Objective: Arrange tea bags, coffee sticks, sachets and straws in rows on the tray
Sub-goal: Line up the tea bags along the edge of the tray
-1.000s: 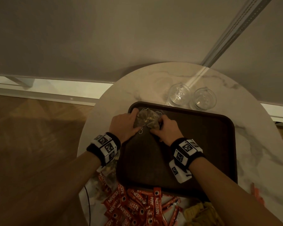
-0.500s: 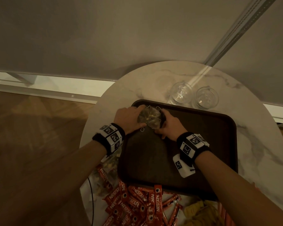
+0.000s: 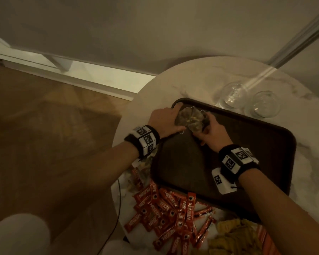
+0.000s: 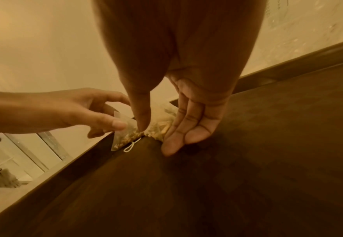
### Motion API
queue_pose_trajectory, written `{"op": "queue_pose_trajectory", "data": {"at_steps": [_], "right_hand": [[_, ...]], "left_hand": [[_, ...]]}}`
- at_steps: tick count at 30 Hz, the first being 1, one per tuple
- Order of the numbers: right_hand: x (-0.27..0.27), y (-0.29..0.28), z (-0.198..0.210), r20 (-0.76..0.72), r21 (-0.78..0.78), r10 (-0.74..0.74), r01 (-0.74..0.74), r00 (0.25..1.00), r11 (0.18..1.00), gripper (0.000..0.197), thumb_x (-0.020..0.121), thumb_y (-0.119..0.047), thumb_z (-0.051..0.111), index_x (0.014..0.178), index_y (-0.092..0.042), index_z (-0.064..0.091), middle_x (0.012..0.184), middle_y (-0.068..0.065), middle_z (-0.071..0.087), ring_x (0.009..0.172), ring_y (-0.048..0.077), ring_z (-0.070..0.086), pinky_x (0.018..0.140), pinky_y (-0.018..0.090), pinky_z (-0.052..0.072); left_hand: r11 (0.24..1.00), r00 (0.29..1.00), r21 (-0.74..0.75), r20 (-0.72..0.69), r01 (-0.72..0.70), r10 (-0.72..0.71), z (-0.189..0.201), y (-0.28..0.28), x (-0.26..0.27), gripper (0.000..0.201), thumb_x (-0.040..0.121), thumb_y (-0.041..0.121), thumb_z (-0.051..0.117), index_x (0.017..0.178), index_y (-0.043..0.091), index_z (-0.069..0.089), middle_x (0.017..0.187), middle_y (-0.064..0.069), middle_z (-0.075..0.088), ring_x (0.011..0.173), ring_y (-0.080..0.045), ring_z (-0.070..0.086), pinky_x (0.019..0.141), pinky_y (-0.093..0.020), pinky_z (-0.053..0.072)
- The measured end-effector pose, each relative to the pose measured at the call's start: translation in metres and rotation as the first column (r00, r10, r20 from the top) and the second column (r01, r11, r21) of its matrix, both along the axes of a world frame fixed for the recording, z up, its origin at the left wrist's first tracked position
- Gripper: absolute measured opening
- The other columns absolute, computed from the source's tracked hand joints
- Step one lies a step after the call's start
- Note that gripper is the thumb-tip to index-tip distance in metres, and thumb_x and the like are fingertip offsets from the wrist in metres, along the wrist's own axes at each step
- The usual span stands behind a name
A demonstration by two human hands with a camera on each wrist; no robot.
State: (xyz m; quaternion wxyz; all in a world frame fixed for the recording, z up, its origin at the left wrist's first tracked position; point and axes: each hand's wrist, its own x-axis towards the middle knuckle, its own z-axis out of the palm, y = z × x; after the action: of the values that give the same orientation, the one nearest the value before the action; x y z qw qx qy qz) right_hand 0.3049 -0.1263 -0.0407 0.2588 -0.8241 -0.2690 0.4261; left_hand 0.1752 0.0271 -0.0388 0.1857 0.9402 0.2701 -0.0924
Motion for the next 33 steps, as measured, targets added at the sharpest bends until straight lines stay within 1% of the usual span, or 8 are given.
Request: {"op": "queue_pose_trajectory", "data": {"at_steps": [2,4,8,13,18,23,27,33], "right_hand": [[-0.001,-0.006,0.004,-0.004,-0.022,-0.024,0.024,1.0,0.999,0.097,0.081,-0.028,0.076,0.153,-0.027,0.012,0.111,0.01,0.065,0.079,0.019,0.068,0.048,0.013,0.045],[-0.007,-0.015,0.011,-0.015,-0.017,-0.063,0.063,0.998,0.998,0.097,0.083,-0.028,0.075,0.154,-0.025,0.01,0.096,0.007,0.07,0.07,0.017,0.069,0.056,0.016,0.048],[-0.03,-0.036,0.028,-0.129,0.053,-0.272,0.281,0.954,0.958,0.082,0.091,-0.025,0.065,0.154,-0.023,0.013,0.085,0.006,0.071,0.071,0.021,0.07,0.079,0.039,0.055],[-0.076,-0.064,0.052,-0.302,0.073,-0.35,0.388,0.886,0.919,0.059,0.095,-0.018,0.058,0.147,-0.02,0.03,0.086,0.011,0.07,0.068,0.022,0.066,0.069,0.035,0.051],[-0.109,-0.079,0.059,-0.345,0.05,-0.324,0.362,0.881,0.931,0.048,0.096,-0.016,0.057,0.14,-0.016,0.039,0.083,0.011,0.069,0.065,0.022,0.064,0.069,0.036,0.05],[-0.126,-0.087,0.059,-0.336,0.038,-0.287,0.317,0.897,0.948,0.043,0.097,-0.016,0.056,0.137,-0.015,0.041,0.084,0.012,0.069,0.065,0.022,0.064,0.064,0.032,0.05],[-0.137,-0.089,0.062,-0.325,0.042,-0.222,0.249,0.919,0.968,0.033,0.097,-0.014,0.055,0.13,-0.014,0.047,0.081,0.012,0.069,0.062,0.022,0.065,0.061,0.03,0.05],[-0.148,-0.084,0.071,-0.255,0.085,-0.12,0.146,0.96,0.986,0.015,0.096,-0.013,0.056,0.111,-0.009,0.061,0.079,0.009,0.07,0.059,0.016,0.063,0.05,0.017,0.045]], "left_hand": [[0.99,0.994,-0.11,0.067,-0.083,0.09,0.01,0.002,-0.01,0.078,0.082,0.062,0.061,0.144,0.024,0.032,0.094,-0.002,0.065,0.085,-0.022,0.062,0.073,-0.032,0.047],[0.965,0.968,-0.198,0.143,-0.174,0.204,0.02,0.007,-0.03,0.052,0.088,0.049,0.061,0.132,0.025,0.048,0.084,0.004,0.063,0.08,-0.017,0.062,0.073,-0.031,0.051],[0.901,0.879,-0.285,0.258,-0.328,0.402,0.027,0.017,-0.082,0.012,0.091,0.022,0.062,0.101,0.023,0.069,0.067,0.004,0.061,0.062,-0.01,0.056,0.066,-0.03,0.052],[0.791,0.772,-0.373,0.243,-0.484,0.587,0.023,0.015,-0.152,0.017,0.088,0.013,0.06,0.096,0.024,0.069,0.074,0.002,0.064,0.067,-0.014,0.059,0.065,-0.027,0.05],[0.803,0.85,-0.378,0.075,-0.46,0.522,0.008,-0.009,-0.205,0.022,0.084,0.019,0.062,0.102,0.03,0.065,0.101,0.007,0.064,0.08,-0.008,0.058,0.077,-0.033,0.053],[0.828,0.877,-0.301,-0.068,-0.473,0.476,-0.004,-0.037,-0.222,0.029,0.083,0.041,0.061,0.112,0.034,0.062,0.109,0.012,0.061,0.091,-0.012,0.058,0.08,-0.034,0.051],[0.849,0.862,-0.205,0.045,-0.487,0.506,-0.005,-0.047,-0.225,0.022,0.086,0.046,0.062,0.096,0.028,0.068,0.098,0.009,0.061,0.089,-0.013,0.058,0.072,-0.032,0.046],[0.863,0.852,-0.323,0.23,-0.389,0.47,0.029,-0.041,-0.231,0.024,0.083,0.042,0.07,0.08,0.018,0.068,0.088,0.007,0.063,0.082,-0.009,0.059,0.076,-0.038,0.053]]}}
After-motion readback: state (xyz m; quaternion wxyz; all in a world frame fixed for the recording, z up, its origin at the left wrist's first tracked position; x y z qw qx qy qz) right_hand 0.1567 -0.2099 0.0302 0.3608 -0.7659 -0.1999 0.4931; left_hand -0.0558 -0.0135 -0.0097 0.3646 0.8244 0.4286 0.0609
